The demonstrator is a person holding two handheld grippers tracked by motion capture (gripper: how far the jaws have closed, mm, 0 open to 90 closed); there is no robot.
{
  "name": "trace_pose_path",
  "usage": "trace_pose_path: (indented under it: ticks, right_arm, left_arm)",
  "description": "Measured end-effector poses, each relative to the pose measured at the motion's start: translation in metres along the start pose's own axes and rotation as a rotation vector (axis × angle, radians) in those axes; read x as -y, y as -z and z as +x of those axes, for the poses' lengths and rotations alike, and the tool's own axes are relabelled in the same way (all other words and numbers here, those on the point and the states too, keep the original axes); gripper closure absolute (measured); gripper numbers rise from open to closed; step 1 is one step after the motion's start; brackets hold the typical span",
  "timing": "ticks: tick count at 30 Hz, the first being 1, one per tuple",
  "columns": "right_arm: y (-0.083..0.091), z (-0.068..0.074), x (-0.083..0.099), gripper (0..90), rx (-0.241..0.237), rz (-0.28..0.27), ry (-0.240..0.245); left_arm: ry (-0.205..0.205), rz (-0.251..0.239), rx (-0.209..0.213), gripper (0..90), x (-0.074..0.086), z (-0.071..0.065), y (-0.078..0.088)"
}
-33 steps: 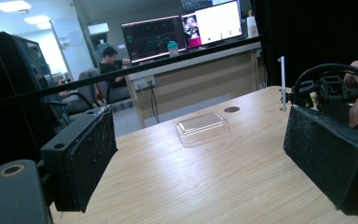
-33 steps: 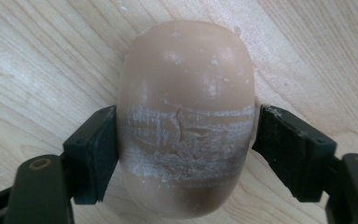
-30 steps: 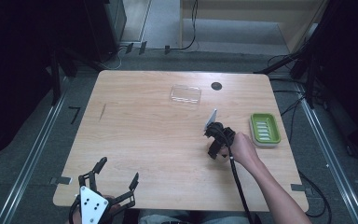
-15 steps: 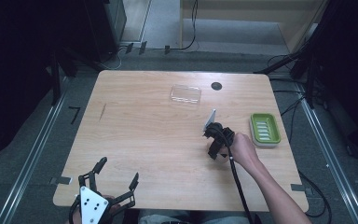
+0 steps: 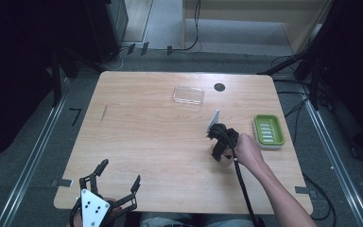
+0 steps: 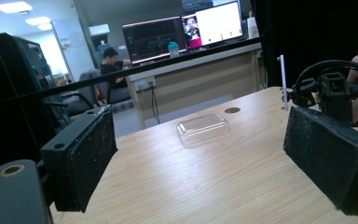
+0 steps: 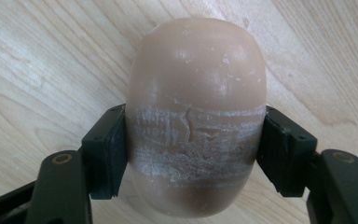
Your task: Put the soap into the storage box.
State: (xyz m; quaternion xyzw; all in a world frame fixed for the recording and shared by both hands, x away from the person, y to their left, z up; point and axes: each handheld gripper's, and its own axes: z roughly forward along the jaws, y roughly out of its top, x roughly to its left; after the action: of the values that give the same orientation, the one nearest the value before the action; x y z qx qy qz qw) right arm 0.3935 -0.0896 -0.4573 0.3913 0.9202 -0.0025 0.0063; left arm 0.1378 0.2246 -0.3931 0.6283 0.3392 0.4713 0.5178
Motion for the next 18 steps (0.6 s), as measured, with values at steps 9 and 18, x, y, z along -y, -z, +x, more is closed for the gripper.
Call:
trace_pose_path:
  ticks: [9,18]
  right_arm:
    - [0.0034,-0.0032,0.003,33.6,0.007,0.009,0.011]
    - [0.0073,-0.0079,0.0079,33.6,0.007,0.016,0.004]
  left_arm:
    - [0.003,-0.001,-0.001,9.9,0.0001,0.0001,0.0]
    - [0.004,0.0,-0.002,9.9,0.0001,0.0001,-0.0001]
